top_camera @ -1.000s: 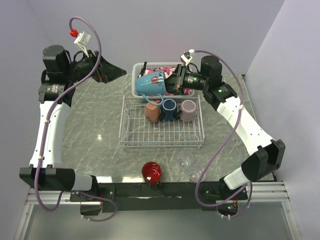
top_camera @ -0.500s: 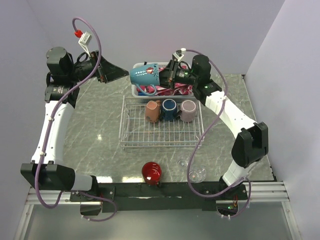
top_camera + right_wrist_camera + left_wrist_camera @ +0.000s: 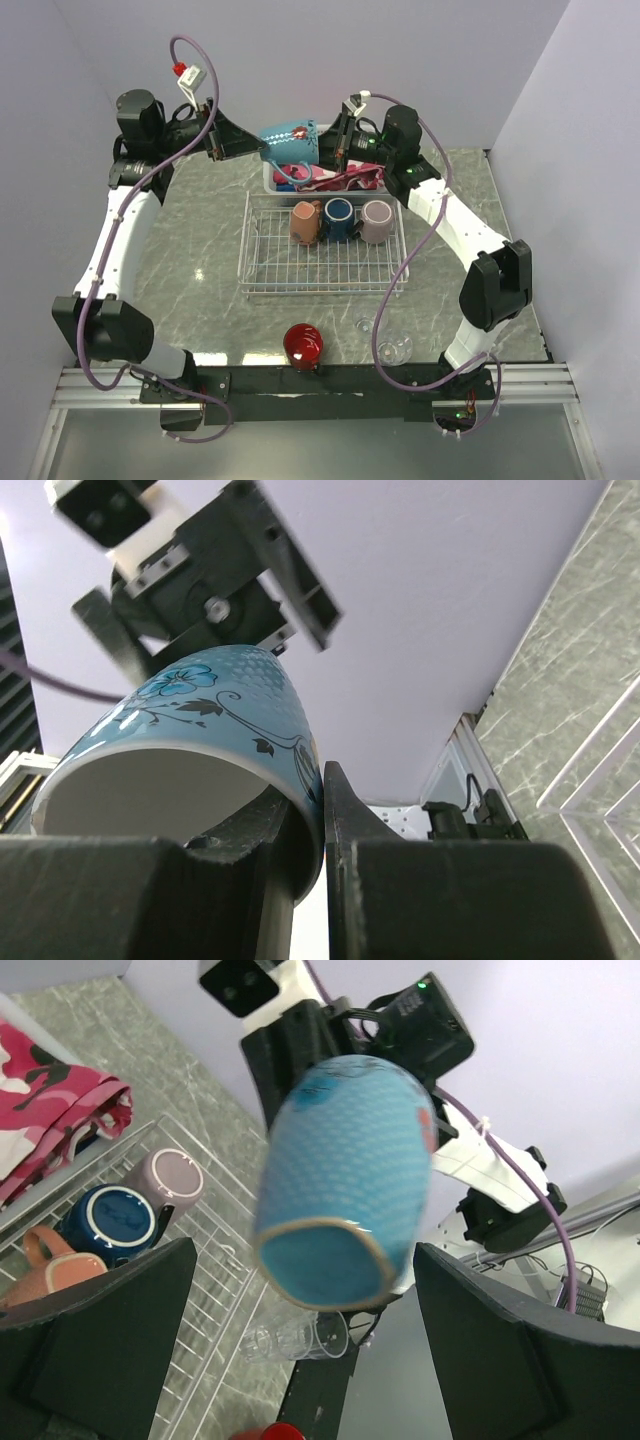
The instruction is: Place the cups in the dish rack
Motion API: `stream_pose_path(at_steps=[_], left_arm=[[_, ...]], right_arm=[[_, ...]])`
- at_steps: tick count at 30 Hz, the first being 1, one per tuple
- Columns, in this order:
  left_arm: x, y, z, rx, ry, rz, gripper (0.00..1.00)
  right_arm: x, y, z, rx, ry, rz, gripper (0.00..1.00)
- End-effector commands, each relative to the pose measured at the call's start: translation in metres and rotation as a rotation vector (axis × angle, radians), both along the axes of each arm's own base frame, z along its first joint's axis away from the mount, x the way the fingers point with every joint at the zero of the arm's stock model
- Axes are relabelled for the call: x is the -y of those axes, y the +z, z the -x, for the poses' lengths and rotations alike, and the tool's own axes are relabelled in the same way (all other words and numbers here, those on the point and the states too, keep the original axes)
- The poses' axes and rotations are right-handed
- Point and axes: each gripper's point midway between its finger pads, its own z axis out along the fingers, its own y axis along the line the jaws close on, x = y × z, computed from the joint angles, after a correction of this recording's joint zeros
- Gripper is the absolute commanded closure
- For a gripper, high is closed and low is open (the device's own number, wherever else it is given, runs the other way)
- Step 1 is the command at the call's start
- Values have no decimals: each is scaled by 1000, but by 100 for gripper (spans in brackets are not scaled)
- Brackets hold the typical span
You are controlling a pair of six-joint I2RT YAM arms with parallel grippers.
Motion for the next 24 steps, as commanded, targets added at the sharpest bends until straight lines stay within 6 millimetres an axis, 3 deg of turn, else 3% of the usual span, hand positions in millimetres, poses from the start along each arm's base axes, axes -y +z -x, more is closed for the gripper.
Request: stream_pose_path(at_steps=[1,6,14,24], left_arm=[[1,8,-2,50,-3,-14,3],[1,2,-5,40,-1,-22,4],[13,15,5,49,-41,50,4],[25,18,10,-30,-118,121,4]], right_arm=[[1,42,19,130,61,-83,100],[0,42,21,131,71,-78,100],[-14,36,11,108,83,-90,100],[-22,48,3,108,86,-128,100]])
